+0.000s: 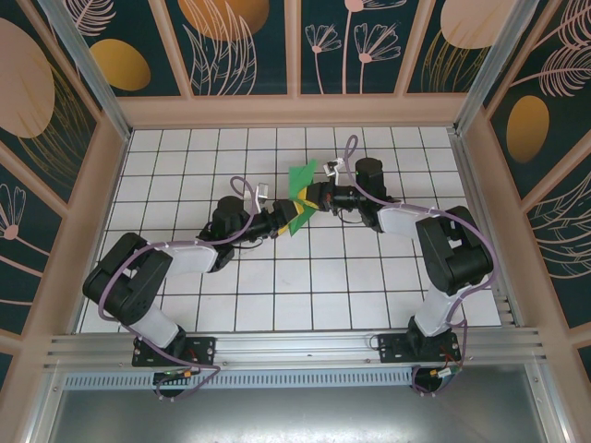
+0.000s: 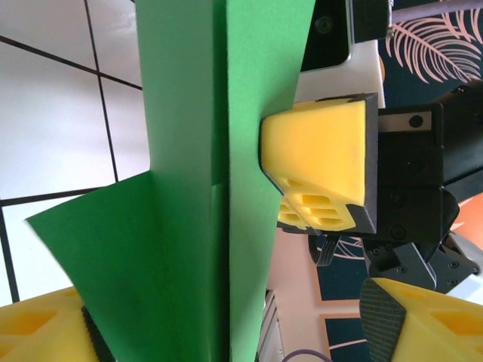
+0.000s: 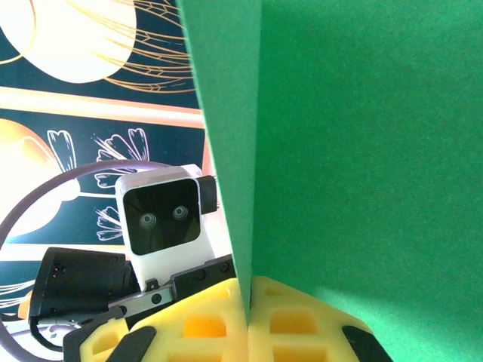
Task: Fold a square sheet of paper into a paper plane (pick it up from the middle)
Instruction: Turn over the paper at the center of the table.
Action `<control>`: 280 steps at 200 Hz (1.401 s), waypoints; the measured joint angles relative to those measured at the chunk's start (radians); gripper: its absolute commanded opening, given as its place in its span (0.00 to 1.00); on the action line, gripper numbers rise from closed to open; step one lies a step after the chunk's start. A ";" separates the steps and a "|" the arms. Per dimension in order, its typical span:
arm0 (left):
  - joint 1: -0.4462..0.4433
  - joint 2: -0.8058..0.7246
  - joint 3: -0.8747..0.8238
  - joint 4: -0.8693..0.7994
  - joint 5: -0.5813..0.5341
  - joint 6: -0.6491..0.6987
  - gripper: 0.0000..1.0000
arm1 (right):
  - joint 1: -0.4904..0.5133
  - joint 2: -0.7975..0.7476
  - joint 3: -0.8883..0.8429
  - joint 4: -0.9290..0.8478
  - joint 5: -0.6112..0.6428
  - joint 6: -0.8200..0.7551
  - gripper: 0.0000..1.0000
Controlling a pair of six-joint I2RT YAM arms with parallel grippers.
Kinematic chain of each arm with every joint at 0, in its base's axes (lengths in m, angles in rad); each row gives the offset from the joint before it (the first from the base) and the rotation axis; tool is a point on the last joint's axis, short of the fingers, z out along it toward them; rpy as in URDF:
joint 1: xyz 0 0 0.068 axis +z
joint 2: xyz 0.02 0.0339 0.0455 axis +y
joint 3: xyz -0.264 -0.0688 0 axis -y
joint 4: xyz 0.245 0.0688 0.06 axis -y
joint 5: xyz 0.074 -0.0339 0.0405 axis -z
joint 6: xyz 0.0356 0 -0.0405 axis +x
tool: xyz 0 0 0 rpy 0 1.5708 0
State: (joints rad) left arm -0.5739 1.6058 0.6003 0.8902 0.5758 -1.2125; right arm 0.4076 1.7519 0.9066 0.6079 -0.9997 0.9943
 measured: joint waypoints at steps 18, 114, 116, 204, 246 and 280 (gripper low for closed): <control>0.000 0.001 -0.001 0.012 0.000 -0.010 0.59 | 0.000 0.000 0.000 0.003 -0.005 0.008 0.02; 0.000 -0.003 -0.018 0.014 -0.021 0.015 0.11 | -0.008 -0.014 0.008 -0.140 -0.024 -0.074 0.30; 0.000 -0.003 -0.018 0.012 -0.023 0.016 0.11 | -0.010 -0.017 0.008 -0.147 -0.023 -0.082 0.32; 0.000 -0.119 0.227 -0.794 -0.445 0.360 0.06 | -0.112 -0.230 0.039 -0.528 0.317 -0.429 0.67; 0.000 -0.114 0.339 -1.148 -0.780 0.475 0.05 | -0.113 -0.245 0.039 -0.589 0.438 -0.497 0.67; -0.033 0.059 0.528 -1.454 -1.110 0.474 0.06 | -0.113 -0.245 0.038 -0.613 0.495 -0.512 0.67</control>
State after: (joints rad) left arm -0.6067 1.6650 1.1286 -0.5640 -0.5339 -0.7387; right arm 0.2951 1.5074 0.9447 -0.0051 -0.5045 0.4828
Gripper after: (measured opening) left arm 0.067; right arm 0.674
